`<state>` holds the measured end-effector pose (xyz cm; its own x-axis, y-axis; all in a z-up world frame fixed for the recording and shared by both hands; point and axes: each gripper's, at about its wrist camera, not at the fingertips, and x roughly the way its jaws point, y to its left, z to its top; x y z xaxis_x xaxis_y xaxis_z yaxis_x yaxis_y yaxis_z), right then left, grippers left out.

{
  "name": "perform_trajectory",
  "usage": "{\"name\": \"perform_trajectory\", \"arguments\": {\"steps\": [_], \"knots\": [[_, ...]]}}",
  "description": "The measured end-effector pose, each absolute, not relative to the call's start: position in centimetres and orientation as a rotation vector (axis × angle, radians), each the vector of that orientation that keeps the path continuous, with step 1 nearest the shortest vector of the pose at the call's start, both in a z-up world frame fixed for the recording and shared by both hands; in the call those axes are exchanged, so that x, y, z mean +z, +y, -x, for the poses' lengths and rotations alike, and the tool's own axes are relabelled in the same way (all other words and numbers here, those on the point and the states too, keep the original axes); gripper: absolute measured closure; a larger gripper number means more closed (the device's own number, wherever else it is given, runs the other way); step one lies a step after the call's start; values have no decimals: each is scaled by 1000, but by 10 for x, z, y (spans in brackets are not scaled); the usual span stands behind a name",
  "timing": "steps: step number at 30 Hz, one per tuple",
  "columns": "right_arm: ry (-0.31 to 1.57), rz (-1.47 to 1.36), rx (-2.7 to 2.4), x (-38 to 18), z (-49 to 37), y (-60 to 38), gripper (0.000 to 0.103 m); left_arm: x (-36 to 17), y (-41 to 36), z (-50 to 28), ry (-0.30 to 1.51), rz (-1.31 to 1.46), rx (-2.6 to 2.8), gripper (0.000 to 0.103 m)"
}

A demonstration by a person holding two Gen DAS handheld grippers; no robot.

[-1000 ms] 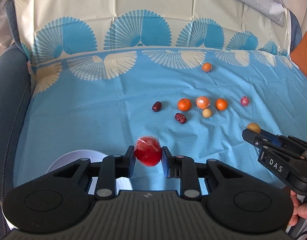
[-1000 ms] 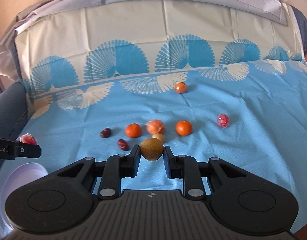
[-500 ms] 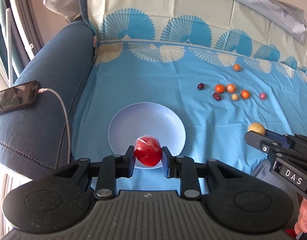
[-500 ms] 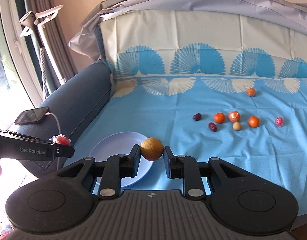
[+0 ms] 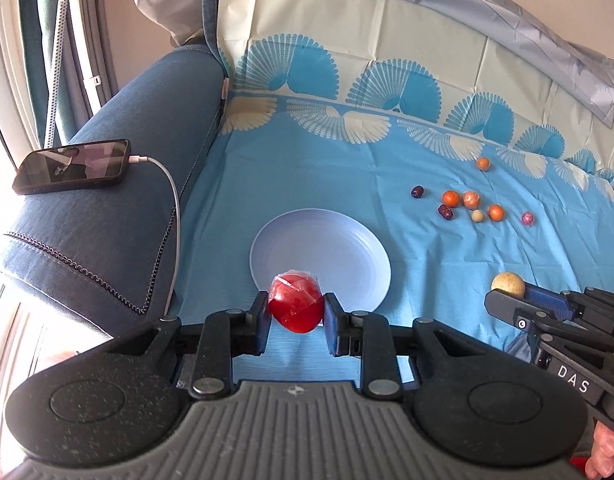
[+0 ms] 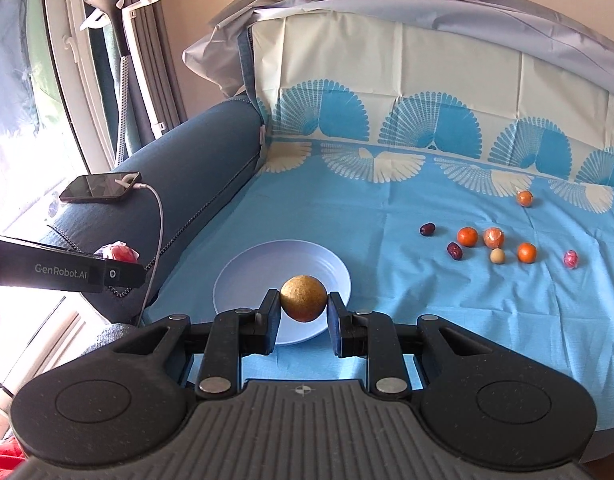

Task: Organize fruits
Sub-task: 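Carry both fruits over the plate and open both tools to drop them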

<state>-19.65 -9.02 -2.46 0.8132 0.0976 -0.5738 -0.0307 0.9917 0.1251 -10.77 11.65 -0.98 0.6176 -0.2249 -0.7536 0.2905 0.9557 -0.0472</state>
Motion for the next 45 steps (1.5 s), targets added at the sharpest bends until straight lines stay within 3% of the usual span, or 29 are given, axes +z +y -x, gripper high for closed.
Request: {"name": "perform_trajectory", "arguments": {"steps": [45], "knots": [[711,-130,86,-55,145,-87,77,-45,97,50,967,-122,-281,73]]}}
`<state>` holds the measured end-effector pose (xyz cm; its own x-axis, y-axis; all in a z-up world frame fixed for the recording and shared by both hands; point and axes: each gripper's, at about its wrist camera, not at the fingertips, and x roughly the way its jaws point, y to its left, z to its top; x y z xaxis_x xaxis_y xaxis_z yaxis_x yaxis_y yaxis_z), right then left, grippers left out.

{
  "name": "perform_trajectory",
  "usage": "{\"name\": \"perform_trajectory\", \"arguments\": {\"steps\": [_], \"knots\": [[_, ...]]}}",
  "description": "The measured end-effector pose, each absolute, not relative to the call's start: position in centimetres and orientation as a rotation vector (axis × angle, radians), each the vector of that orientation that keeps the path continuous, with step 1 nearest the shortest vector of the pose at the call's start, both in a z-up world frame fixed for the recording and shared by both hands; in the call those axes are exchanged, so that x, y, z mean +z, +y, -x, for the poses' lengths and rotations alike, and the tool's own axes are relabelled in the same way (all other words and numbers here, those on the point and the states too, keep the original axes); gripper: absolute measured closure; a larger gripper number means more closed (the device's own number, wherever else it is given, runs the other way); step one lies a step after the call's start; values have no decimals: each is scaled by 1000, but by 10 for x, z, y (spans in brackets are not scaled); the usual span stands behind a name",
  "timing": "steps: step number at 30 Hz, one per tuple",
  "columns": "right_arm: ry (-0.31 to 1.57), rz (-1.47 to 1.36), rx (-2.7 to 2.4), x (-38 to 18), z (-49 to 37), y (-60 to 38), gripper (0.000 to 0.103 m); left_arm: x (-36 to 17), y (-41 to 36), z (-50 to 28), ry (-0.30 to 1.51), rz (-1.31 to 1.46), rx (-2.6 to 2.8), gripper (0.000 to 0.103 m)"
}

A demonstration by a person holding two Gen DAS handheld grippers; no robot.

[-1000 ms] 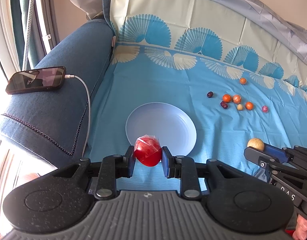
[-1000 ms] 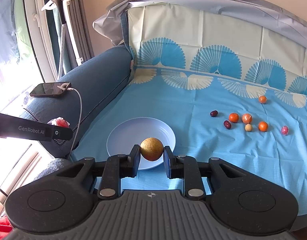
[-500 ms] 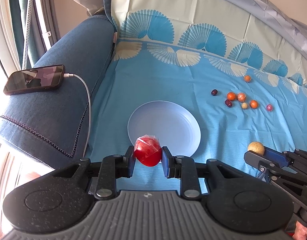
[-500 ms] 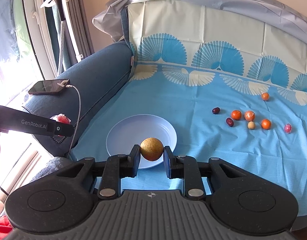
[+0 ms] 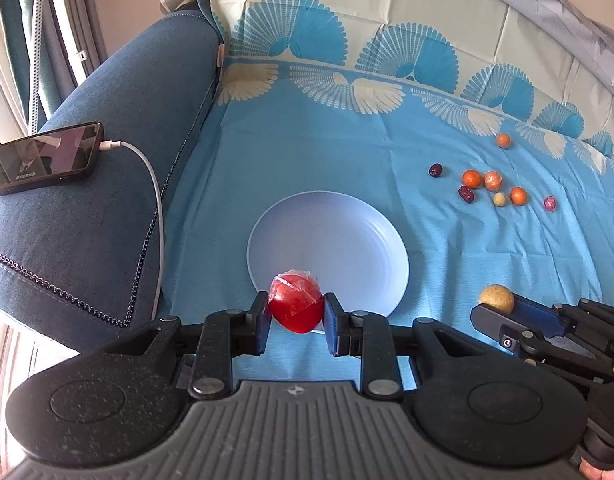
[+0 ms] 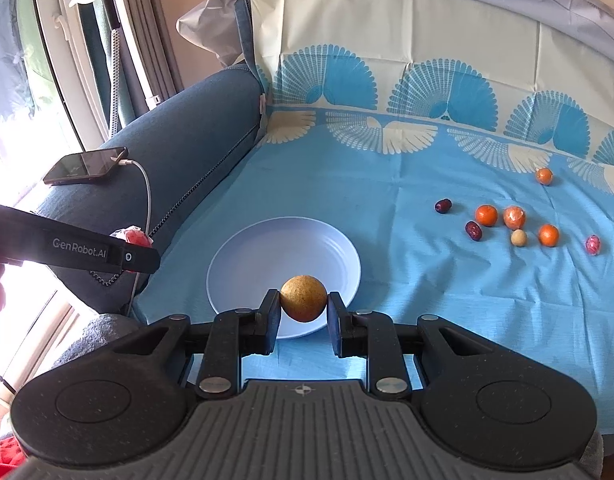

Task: Organize fruits
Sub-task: 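Carry both fruits over the plate and open both tools to drop them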

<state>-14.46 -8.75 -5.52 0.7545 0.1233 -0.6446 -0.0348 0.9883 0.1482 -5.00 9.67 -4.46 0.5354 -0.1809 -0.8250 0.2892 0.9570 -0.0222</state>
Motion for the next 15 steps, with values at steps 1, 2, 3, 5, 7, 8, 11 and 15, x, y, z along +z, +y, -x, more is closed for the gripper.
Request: {"name": "perform_trajectory", "arguments": {"steps": [1,2,3,5,7,8,11,15], "knots": [[715,-132,88,-57,141,-88,77,-48,95,47,971,-126,-281,73],[718,-132,90,-59,138,-88,77,-50,93,44,976,-130,-282,73],[722,-131,91,-62,133,-88,77,-54,91,39,982,-136,-282,73],[731,-130,94,-67,123,-88,77,-62,87,30,995,-145,-280,73],[740,-123,94,-75,114,-87,77,-70,84,20,1010,-150,-279,73],[747,-118,94,-79,108,-87,77,-74,81,13,1020,-154,-279,73],[778,-116,99,-94,92,-87,77,-89,74,-3,1045,-166,-282,73],[817,-96,102,-115,71,-84,77,-112,65,-26,1092,-176,-285,73]]}}
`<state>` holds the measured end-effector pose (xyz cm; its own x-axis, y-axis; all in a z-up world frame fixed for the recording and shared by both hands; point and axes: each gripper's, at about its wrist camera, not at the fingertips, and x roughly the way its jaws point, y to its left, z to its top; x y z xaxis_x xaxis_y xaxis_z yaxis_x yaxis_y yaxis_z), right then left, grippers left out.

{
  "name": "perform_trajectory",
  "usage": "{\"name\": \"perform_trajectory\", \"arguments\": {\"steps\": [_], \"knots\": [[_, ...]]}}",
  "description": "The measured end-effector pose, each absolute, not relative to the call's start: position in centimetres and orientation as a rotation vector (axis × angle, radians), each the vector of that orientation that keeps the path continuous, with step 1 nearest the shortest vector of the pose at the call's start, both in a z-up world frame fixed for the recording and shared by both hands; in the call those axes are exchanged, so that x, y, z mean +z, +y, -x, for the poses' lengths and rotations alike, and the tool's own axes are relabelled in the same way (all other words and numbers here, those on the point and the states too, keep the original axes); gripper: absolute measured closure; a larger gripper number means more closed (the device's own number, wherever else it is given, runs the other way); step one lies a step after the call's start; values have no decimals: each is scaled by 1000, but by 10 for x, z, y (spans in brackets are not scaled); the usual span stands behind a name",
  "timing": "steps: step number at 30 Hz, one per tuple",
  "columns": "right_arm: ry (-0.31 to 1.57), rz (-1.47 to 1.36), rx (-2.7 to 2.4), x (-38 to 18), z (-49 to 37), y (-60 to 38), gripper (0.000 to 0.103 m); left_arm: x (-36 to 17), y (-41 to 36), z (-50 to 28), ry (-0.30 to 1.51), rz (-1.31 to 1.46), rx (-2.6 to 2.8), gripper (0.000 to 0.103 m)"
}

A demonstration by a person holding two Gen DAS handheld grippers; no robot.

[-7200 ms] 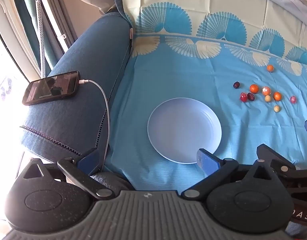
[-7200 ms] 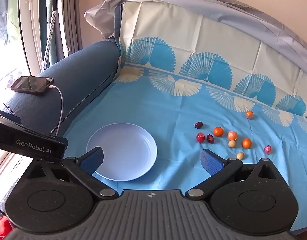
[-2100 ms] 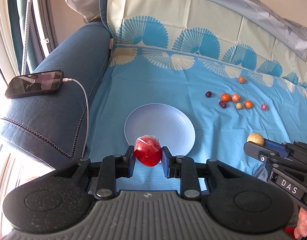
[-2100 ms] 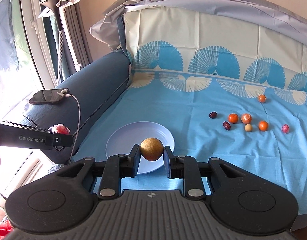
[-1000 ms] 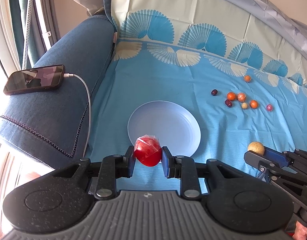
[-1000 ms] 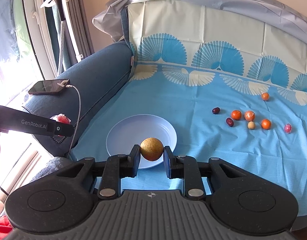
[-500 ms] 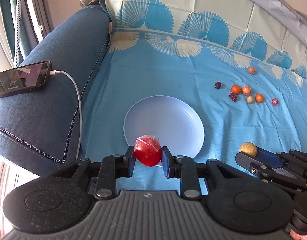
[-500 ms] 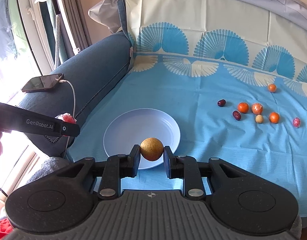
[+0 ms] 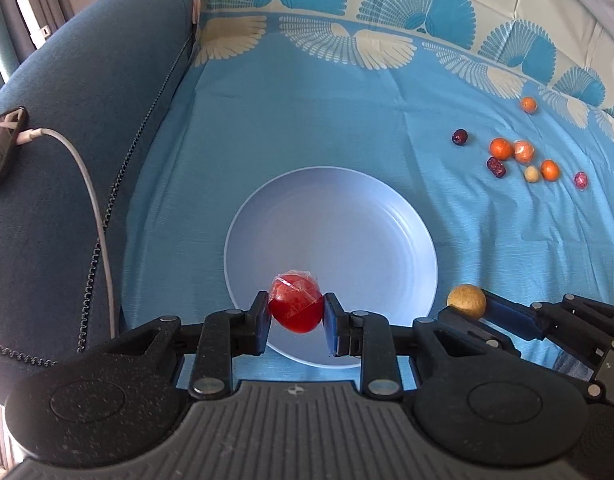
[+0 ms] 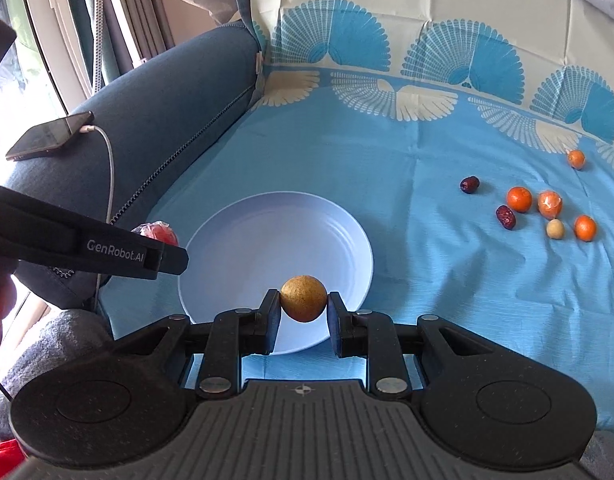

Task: Organize fruits
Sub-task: 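Carry both fruits over the plate and open both tools to drop them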

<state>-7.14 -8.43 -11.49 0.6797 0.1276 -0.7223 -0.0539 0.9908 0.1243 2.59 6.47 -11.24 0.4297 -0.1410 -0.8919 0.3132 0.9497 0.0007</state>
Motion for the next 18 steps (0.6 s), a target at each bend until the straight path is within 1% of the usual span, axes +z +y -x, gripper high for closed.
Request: {"name": "perform_trajectory", "arguments": {"steps": [7,17,18], "knots": [[879,-64,100,-146,40,-80,77,-152,51,-54,1152,-221,-272,73],[911,-29,77,-166,14,-85,76,-188,38,-79,1205,-266,-256,73],[911,-29,74,-168,12,-86,76,-190,37,-80,1202,-270,-255,70]]}}
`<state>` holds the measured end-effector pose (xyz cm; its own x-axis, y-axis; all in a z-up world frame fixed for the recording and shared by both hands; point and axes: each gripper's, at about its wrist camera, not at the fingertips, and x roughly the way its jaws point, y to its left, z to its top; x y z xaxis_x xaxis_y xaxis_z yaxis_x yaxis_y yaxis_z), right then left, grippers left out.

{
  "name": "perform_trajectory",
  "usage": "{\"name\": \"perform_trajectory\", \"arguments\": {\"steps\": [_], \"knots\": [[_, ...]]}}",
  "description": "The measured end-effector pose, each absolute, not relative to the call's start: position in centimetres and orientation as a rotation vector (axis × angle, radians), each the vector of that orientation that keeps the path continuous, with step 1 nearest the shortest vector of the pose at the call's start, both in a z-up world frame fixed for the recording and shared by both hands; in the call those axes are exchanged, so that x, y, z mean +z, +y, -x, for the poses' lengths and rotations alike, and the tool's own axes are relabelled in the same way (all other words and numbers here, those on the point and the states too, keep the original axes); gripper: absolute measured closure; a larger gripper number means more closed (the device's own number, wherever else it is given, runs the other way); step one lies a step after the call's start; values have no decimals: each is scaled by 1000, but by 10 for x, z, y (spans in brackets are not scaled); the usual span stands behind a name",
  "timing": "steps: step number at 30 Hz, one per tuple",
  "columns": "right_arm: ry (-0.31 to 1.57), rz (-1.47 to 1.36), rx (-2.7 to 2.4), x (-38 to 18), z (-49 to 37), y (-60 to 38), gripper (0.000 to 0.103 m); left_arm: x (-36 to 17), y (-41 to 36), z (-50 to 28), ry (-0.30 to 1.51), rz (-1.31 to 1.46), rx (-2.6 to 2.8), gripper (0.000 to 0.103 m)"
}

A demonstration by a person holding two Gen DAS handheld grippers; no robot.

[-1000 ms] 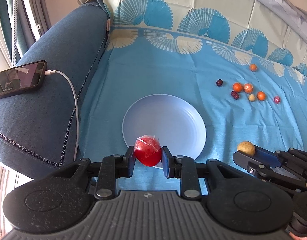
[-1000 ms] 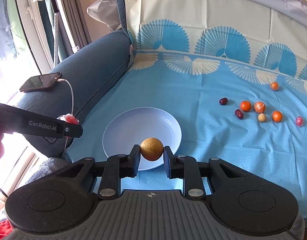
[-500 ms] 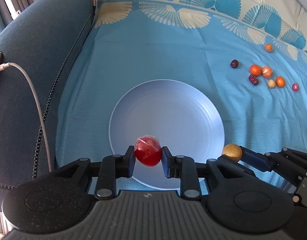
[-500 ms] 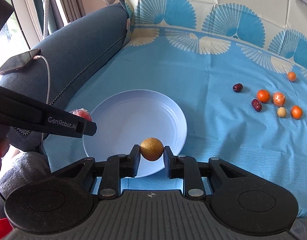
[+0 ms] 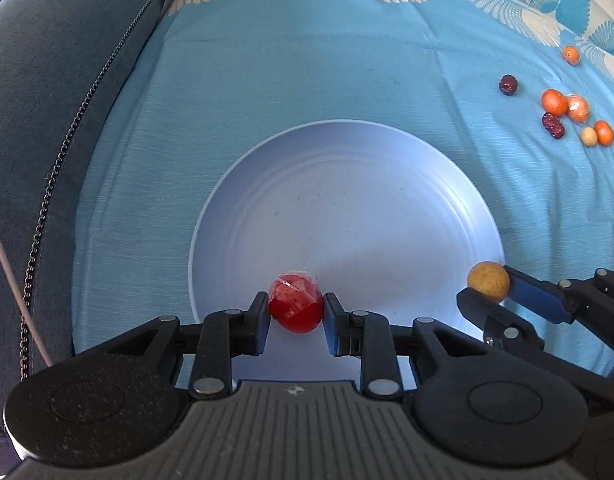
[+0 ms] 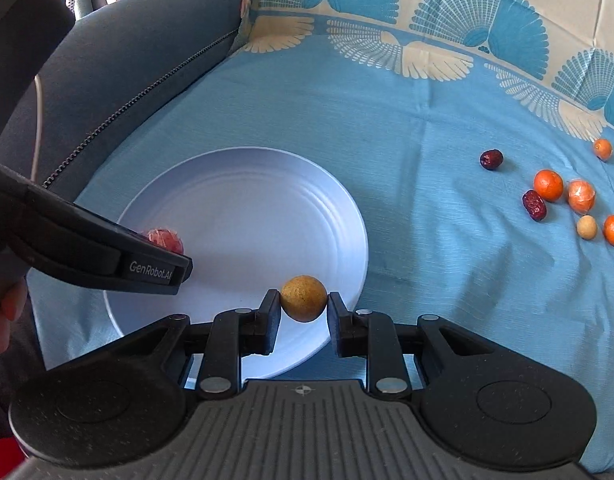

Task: Organize fruits
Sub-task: 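Carry both fruits over the plate and open both tools to drop them, then lift both tools away from the plate back toward the fruit cluster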

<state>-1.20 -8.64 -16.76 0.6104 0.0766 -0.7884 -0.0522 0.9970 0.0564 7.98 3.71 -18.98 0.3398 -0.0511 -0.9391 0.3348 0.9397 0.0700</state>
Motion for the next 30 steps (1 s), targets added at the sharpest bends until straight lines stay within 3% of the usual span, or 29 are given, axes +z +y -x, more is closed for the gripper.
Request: {"name": "perform_trajectory", "arguments": {"steps": [1,2,3,6,7,11,30], "knots": [[910,-31,79,-168,9,-89,76,-191,35,-82,1201,-278,-256,66],[909,-36,84,-168,8,-90,76,-191,34,-83,1203,-283,-251,43],[912,-43,92,-168,6,-91,73,-189,34,-84,1203,-285,-235,12],[900,-45,71,-160,8,-95,46,-173,37,-81,1161,-288,-227,2],[894,-45,64,-155,12,-97,33,-167,38,-79,1163,-289,-217,0],[867,-49,38,-130,38,-105,14,-139,43,-67,1221,-323,-147,0],[652,-134,-82,-2,179,-151,11,87,50,49,1146,-362,-205,0]]}}
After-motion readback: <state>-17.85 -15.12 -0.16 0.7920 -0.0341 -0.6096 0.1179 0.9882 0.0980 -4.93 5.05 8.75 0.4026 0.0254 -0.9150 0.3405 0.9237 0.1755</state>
